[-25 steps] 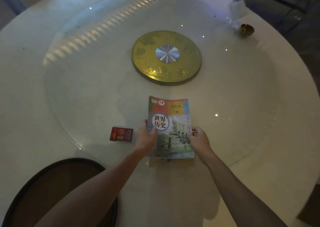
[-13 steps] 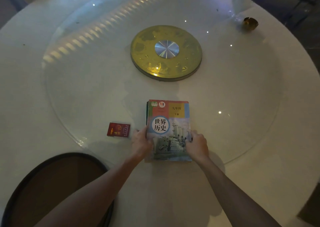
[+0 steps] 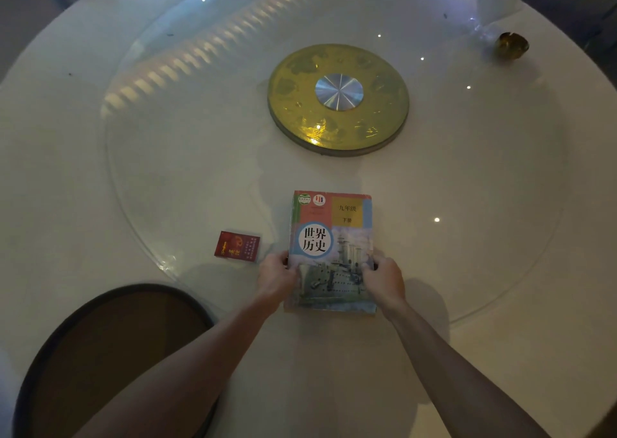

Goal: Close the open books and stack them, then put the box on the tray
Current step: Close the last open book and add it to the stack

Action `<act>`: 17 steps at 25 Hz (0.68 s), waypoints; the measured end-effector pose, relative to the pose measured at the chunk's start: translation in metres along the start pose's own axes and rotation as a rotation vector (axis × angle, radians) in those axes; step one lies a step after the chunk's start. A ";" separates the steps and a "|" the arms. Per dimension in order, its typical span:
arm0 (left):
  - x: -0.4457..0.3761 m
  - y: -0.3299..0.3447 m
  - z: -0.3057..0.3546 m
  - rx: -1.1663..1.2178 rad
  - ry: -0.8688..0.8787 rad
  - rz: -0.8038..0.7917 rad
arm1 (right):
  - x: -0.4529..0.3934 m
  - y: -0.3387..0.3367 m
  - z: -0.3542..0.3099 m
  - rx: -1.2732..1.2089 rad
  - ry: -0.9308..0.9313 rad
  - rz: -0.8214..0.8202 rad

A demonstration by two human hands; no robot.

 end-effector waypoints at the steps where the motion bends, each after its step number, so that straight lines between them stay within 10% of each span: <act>1: 0.001 0.000 0.002 -0.001 0.001 0.011 | -0.002 0.000 0.001 0.006 0.003 -0.002; 11: -0.004 -0.004 -0.001 -0.053 0.088 0.042 | -0.001 -0.003 -0.007 0.117 -0.048 0.032; 17: -0.016 -0.060 0.001 -0.081 0.100 0.373 | 0.027 0.016 -0.084 0.089 -0.418 0.077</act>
Point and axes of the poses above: each hand's wrist, its own x-axis away from the middle knuckle, its own y-axis out of the palm, z = x × y, the point moved 1 cm from there along -x, towards the middle knuckle, and after that the axes turned 3 degrees about y, right-handed, at the moved point
